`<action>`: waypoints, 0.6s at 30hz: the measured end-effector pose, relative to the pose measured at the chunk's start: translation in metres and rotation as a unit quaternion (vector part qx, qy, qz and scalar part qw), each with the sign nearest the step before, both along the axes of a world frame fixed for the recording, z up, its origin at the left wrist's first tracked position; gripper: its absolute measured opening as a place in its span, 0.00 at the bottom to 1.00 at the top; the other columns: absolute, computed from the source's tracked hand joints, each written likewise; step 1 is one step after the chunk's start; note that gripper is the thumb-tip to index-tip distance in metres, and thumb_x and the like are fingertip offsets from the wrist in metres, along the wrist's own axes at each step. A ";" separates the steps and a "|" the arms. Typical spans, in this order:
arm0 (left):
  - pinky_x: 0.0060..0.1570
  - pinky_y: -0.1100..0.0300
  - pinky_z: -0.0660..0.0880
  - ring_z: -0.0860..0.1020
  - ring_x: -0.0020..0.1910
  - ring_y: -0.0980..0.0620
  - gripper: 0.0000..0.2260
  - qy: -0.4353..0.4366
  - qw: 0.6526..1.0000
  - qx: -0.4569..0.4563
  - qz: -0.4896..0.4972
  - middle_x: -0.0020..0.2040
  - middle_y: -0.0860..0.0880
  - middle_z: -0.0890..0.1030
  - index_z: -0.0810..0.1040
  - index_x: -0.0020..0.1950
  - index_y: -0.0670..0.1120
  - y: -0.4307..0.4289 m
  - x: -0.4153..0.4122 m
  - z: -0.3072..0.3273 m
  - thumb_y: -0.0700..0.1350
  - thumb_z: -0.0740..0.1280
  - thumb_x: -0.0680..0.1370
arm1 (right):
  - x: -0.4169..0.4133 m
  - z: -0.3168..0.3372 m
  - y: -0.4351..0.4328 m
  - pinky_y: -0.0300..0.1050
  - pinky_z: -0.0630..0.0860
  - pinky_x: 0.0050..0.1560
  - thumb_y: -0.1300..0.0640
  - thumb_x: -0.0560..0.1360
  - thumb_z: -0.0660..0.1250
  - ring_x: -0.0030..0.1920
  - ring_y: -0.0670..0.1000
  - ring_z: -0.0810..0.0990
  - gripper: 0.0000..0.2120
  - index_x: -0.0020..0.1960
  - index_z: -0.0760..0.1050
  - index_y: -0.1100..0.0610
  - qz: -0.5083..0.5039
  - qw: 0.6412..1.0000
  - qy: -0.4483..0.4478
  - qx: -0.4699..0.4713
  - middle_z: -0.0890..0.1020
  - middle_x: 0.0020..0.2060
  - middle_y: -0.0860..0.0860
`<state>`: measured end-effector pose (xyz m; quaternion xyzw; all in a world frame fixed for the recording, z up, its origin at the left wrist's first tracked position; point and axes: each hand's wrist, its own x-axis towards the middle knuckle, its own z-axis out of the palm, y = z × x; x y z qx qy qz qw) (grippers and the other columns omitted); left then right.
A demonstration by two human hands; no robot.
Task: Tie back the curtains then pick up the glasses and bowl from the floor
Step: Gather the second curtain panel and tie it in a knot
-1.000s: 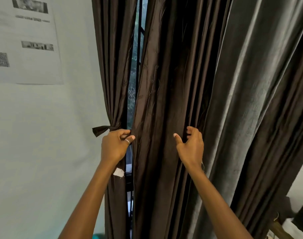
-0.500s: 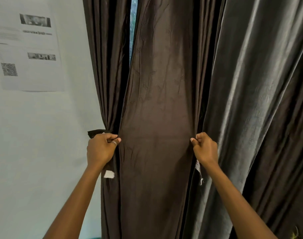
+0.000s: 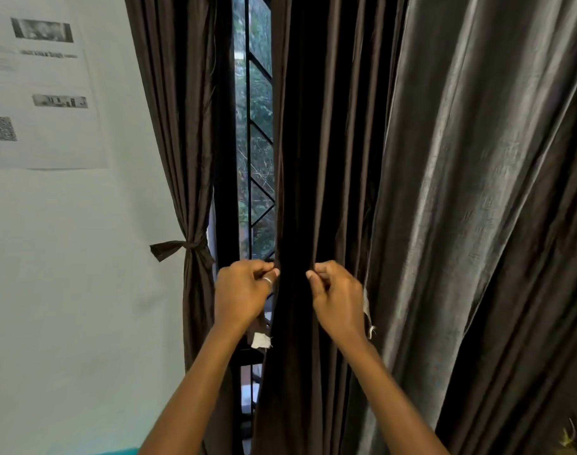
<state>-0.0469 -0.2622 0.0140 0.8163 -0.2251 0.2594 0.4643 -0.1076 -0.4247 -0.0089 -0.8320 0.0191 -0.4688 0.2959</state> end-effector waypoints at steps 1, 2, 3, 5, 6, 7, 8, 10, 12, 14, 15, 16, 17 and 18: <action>0.47 0.60 0.81 0.84 0.44 0.56 0.09 -0.001 1.000 0.005 -0.009 0.47 0.51 0.87 0.87 0.54 0.46 -0.006 -0.002 0.001 0.46 0.74 0.75 | 0.002 -0.001 0.006 0.22 0.66 0.41 0.59 0.78 0.70 0.41 0.41 0.78 0.01 0.48 0.79 0.56 0.018 1.000 -0.002 0.002 0.82 0.41 0.46; 0.49 0.60 0.81 0.84 0.45 0.56 0.09 -0.001 1.000 0.006 -0.020 0.48 0.51 0.87 0.86 0.54 0.46 -0.012 -0.003 0.002 0.46 0.74 0.75 | 0.004 -0.001 0.010 0.22 0.67 0.42 0.59 0.78 0.70 0.42 0.42 0.79 0.01 0.49 0.79 0.56 0.035 0.999 -0.002 0.004 0.82 0.42 0.47; 0.50 0.59 0.81 0.84 0.47 0.56 0.09 0.000 1.000 0.007 -0.028 0.49 0.51 0.87 0.86 0.54 0.46 -0.015 -0.004 0.002 0.45 0.74 0.76 | 0.006 -0.002 0.014 0.23 0.67 0.42 0.59 0.79 0.69 0.43 0.43 0.79 0.01 0.49 0.79 0.56 0.051 0.999 0.001 0.006 0.82 0.43 0.48; 0.52 0.59 0.81 0.84 0.48 0.57 0.09 0.006 0.999 0.010 -0.035 0.50 0.51 0.87 0.86 0.55 0.46 -0.018 -0.004 0.002 0.45 0.73 0.76 | 0.009 -0.002 0.018 0.25 0.68 0.43 0.60 0.80 0.67 0.43 0.43 0.79 0.02 0.50 0.79 0.57 0.074 0.997 0.002 0.012 0.81 0.43 0.48; 0.53 0.59 0.80 0.84 0.48 0.57 0.09 0.014 0.999 0.007 -0.040 0.50 0.52 0.87 0.86 0.56 0.47 -0.017 -0.003 0.001 0.45 0.73 0.76 | 0.009 -0.002 0.018 0.25 0.69 0.43 0.60 0.80 0.67 0.44 0.42 0.79 0.02 0.50 0.79 0.57 0.081 0.997 0.000 0.016 0.80 0.43 0.48; 0.54 0.60 0.80 0.84 0.49 0.58 0.10 0.025 0.999 0.006 -0.045 0.50 0.52 0.87 0.86 0.56 0.47 -0.015 -0.002 0.002 0.45 0.73 0.76 | 0.010 -0.003 0.018 0.24 0.69 0.45 0.61 0.80 0.67 0.45 0.41 0.79 0.03 0.51 0.79 0.57 0.088 0.996 -0.001 0.021 0.80 0.44 0.47; 0.55 0.60 0.80 0.83 0.49 0.58 0.10 0.033 0.998 0.005 -0.053 0.51 0.52 0.86 0.85 0.57 0.47 -0.013 -0.002 0.002 0.45 0.73 0.76 | 0.011 -0.003 0.019 0.24 0.70 0.47 0.62 0.80 0.67 0.46 0.41 0.79 0.04 0.53 0.80 0.58 0.093 0.995 0.003 0.023 0.80 0.46 0.47; 0.56 0.63 0.79 0.83 0.50 0.59 0.11 0.046 0.997 0.013 -0.065 0.51 0.52 0.86 0.85 0.58 0.47 -0.009 -0.003 0.003 0.45 0.72 0.77 | 0.011 -0.007 0.021 0.24 0.71 0.49 0.62 0.80 0.67 0.48 0.41 0.79 0.07 0.57 0.80 0.59 0.104 0.994 0.014 0.025 0.79 0.48 0.47; 0.53 0.67 0.78 0.82 0.48 0.61 0.10 0.060 0.996 0.015 -0.070 0.51 0.53 0.86 0.85 0.58 0.48 -0.008 -0.005 0.006 0.45 0.70 0.78 | 0.011 -0.009 0.025 0.25 0.71 0.49 0.63 0.79 0.67 0.47 0.41 0.79 0.08 0.58 0.80 0.58 0.117 0.992 0.016 0.036 0.78 0.48 0.45; 0.49 0.66 0.79 0.82 0.44 0.63 0.10 0.083 0.994 -0.005 -0.070 0.45 0.56 0.86 0.85 0.53 0.51 -0.009 -0.007 0.009 0.54 0.70 0.77 | 0.010 -0.011 0.030 0.27 0.71 0.44 0.63 0.78 0.68 0.44 0.41 0.78 0.06 0.54 0.80 0.56 0.131 0.990 0.016 0.053 0.76 0.44 0.45; 0.45 0.65 0.79 0.82 0.42 0.62 0.13 0.093 0.994 -0.016 -0.059 0.41 0.56 0.85 0.84 0.50 0.51 -0.010 -0.008 0.010 0.60 0.70 0.75 | 0.010 -0.010 0.033 0.27 0.71 0.42 0.62 0.78 0.68 0.42 0.42 0.78 0.04 0.52 0.80 0.56 0.136 0.989 0.016 0.060 0.75 0.42 0.45; 0.42 0.63 0.79 0.82 0.39 0.62 0.16 0.098 0.994 -0.022 -0.044 0.38 0.56 0.84 0.84 0.47 0.52 -0.011 -0.007 0.011 0.64 0.70 0.73 | 0.011 -0.011 0.034 0.28 0.70 0.40 0.63 0.78 0.68 0.41 0.43 0.77 0.04 0.50 0.80 0.57 0.141 0.988 0.017 0.065 0.75 0.41 0.46; 0.39 0.63 0.79 0.82 0.37 0.61 0.17 0.096 0.995 -0.019 -0.026 0.36 0.55 0.84 0.83 0.45 0.52 -0.012 -0.007 0.012 0.65 0.70 0.73 | 0.011 -0.010 0.035 0.28 0.71 0.40 0.64 0.77 0.68 0.41 0.44 0.77 0.05 0.51 0.80 0.57 0.146 0.987 0.020 0.069 0.75 0.41 0.46; 0.37 0.62 0.79 0.81 0.36 0.61 0.16 0.089 0.996 -0.013 -0.009 0.35 0.54 0.83 0.82 0.43 0.51 -0.013 -0.006 0.013 0.64 0.70 0.74 | 0.011 -0.010 0.036 0.28 0.71 0.40 0.65 0.77 0.68 0.42 0.44 0.78 0.07 0.52 0.81 0.57 0.152 0.986 0.027 0.070 0.75 0.42 0.47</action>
